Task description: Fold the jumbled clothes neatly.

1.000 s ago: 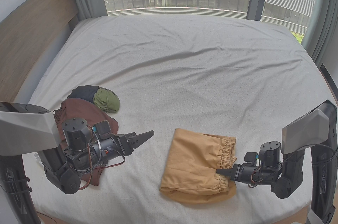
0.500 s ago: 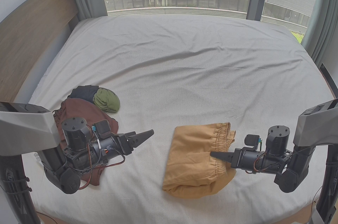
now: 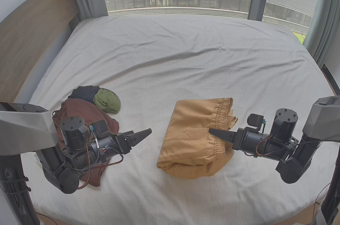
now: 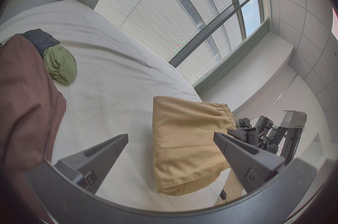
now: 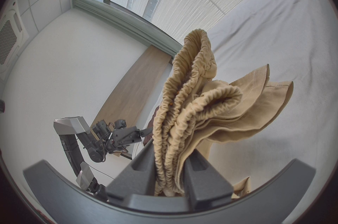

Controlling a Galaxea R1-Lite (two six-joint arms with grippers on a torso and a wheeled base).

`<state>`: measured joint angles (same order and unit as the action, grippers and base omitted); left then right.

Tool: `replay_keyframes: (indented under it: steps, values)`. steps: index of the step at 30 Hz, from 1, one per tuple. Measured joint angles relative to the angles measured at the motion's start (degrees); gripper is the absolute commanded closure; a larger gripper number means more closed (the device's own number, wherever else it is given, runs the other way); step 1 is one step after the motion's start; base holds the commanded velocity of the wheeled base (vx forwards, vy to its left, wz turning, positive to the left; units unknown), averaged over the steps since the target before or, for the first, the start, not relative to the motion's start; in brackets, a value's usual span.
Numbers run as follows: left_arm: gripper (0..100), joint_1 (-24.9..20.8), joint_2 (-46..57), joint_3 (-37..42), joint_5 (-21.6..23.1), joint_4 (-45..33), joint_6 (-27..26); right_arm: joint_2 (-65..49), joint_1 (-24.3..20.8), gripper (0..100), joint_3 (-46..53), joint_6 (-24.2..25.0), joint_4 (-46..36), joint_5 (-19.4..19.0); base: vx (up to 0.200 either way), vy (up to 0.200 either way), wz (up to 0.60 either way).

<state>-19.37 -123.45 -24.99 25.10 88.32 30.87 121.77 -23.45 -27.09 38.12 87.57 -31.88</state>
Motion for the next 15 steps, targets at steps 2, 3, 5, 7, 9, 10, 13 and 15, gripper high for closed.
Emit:
replay_keyframes:
  steps: [2,3,5,7,9,10,13,15]
  values:
    - [0,0.1,0.0,0.0,0.0,0.0,0.0,-0.2,0.0,100,-1.4,0.3,-0.1,0.0,0.0,0.0,0.0]
    - [0,0.2,0.0,0.0,0.0,0.0,0.0,-0.2,0.0,100,-2.3,0.5,-0.2,0.0,0.0,0.0,0.0]
    - [0,0.2,0.0,0.0,0.0,0.0,0.0,-0.2,0.1,100,-3.9,0.9,-0.9,0.0,0.0,0.0,0.0]
    - [0,0.3,0.0,0.0,0.0,0.0,0.0,-0.3,0.1,100,-5.9,1.1,-2.5,0.0,0.0,0.0,0.0]
    - [0,0.4,0.0,0.0,0.0,0.0,-0.1,-0.3,0.2,100,-9.1,1.2,-5.5,0.0,0.0,0.0,0.0]
    - [0,0.5,0.0,0.0,0.0,0.0,-0.2,-0.3,0.3,100,-10.3,1.2,-6.6,0.0,0.0,0.0,0.0]
    - [0,0.7,0.0,-0.1,0.0,0.0,-0.2,-0.2,0.4,100,-12.3,1.3,-8.6,0.0,0.0,0.0,0.0]
    - [0,0.8,0.0,-0.1,0.0,0.0,-0.2,-0.1,0.6,100,-15.2,1.3,-11.3,0.0,0.0,0.0,0.0]
